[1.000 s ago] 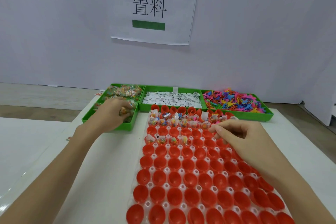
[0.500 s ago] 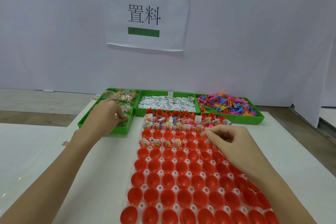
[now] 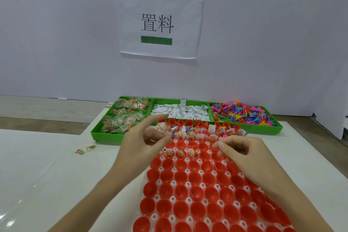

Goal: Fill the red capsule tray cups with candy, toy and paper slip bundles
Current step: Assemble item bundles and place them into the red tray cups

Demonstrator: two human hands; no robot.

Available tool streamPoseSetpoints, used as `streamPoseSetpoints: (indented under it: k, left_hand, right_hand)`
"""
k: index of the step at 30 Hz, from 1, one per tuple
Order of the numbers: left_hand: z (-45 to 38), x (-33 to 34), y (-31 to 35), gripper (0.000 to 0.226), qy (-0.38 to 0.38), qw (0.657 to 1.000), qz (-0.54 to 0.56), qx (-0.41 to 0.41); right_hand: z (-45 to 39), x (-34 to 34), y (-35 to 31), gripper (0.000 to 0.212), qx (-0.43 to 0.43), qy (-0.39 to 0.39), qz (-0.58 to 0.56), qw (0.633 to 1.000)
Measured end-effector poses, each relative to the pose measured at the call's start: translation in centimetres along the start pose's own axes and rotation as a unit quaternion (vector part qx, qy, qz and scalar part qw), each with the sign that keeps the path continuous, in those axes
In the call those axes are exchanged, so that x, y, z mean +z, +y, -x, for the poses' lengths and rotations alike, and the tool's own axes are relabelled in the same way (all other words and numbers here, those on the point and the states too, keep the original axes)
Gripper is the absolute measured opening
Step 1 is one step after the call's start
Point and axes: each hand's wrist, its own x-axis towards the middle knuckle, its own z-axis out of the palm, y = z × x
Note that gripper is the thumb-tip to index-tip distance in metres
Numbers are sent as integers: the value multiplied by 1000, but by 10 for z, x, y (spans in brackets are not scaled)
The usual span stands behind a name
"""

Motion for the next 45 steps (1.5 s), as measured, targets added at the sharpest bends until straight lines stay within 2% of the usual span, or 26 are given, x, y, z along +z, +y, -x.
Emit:
streamPoseSetpoints:
  k: [6,9,15,20,28,32,37,41,45]
  left_hand:
    - [10,-11,-11,37,7,994,82,-67]
    - [9,-20,-15,36,-4,990,121,-73]
    - [5,-25,-24,42,3,993,101,-56]
    - [8,-24,-23,39,-32,991,121,-45]
    - [11,-20,-24,41,-27,993,110,-33]
    - [12,-18,-25,36,-21,995,91,-42]
    - [12,-18,-23,18,-12,994,100,-40]
    - [12,-21,-22,24,-12,996,87,-21]
    - [17,-14,-15,32,-17,994,104,-39]
  right_hand:
    - [-5,7,-4,20,-6,7,26,1000]
    - [-23,12,-9,22,-24,10,88,996]
    - [-109,18,-8,14,-42,16,229,972]
    - [-179,36,14,20,-4,-69,319,945]
    - [-213,52,26,20,-10,-157,424,892]
    - [-218,54,27,5,-14,-160,440,884]
    - [-213,49,27,13,-20,-116,432,894]
    - [-198,34,17,9,-31,-48,341,938]
    - [-163,19,-12,6,-44,-44,228,972]
